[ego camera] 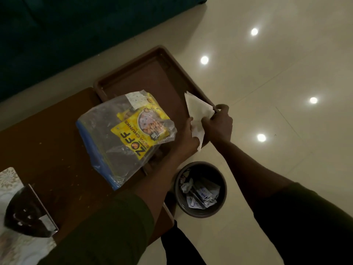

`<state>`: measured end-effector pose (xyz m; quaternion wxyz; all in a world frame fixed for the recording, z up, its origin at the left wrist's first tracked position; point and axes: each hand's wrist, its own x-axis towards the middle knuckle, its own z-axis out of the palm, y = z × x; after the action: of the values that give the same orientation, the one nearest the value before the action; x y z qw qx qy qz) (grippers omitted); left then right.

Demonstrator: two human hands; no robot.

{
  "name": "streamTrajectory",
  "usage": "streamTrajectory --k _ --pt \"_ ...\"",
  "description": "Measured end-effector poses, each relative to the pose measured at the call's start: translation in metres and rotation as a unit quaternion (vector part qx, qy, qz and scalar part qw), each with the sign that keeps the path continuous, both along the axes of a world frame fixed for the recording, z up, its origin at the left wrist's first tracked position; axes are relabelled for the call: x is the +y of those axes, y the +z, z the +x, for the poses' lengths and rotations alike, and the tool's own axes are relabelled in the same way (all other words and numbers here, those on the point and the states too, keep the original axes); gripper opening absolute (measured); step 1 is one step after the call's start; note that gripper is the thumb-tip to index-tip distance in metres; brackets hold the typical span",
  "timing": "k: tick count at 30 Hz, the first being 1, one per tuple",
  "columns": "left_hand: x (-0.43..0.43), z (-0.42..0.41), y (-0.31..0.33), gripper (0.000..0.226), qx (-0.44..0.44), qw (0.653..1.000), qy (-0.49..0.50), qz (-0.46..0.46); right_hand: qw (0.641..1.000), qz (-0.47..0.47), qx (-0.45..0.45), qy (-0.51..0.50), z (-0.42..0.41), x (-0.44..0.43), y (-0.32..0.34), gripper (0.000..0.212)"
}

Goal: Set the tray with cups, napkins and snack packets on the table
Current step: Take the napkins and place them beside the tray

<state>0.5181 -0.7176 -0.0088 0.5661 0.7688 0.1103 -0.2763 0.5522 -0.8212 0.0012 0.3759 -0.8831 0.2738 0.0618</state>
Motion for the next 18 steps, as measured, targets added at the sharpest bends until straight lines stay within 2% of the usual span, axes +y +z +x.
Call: streamTrajectory --k 3,6,8,11,13,14,16,18 --pt "0.010 0.007 0.015 0.033 -0.041 0.991 0.130 -0.008 0.998 0.038 -0.054 -0.014 0.003 0.008 0.014 0.034" --pt "0.026 0.016 0.032 0.028 -0.054 0.968 0.246 -0.006 0.992 0.085 -0.076 -0.052 0.007 0.019 0.036 0.024" --pt "0.041 0.021 0.044 0.029 -0.024 0.943 0.325 -0.073 0.982 0.163 -0.071 -0.057 0.009 0.032 0.053 0.014" --pt "0.081 0.024 0.061 0.050 0.078 0.876 0.402 -0.255 0.942 0.329 -0.001 -0.063 0.008 0.058 0.078 0.005" --pt "0.115 0.022 0.069 0.053 0.110 0.831 0.406 -0.363 0.904 0.418 0.069 -0.054 0.002 0.078 0.091 0.034" --pt "0.132 0.019 0.072 0.047 0.102 0.815 0.401 -0.406 0.887 0.451 0.093 -0.040 -0.003 0.091 0.094 0.043" --pt "0.160 0.014 0.078 0.027 0.057 0.786 0.388 -0.478 0.861 0.496 0.114 0.005 -0.016 0.120 0.099 0.042" --pt "0.181 0.009 0.084 0.017 0.043 0.766 0.378 -0.518 0.861 0.494 0.102 0.056 -0.029 0.151 0.101 0.041"
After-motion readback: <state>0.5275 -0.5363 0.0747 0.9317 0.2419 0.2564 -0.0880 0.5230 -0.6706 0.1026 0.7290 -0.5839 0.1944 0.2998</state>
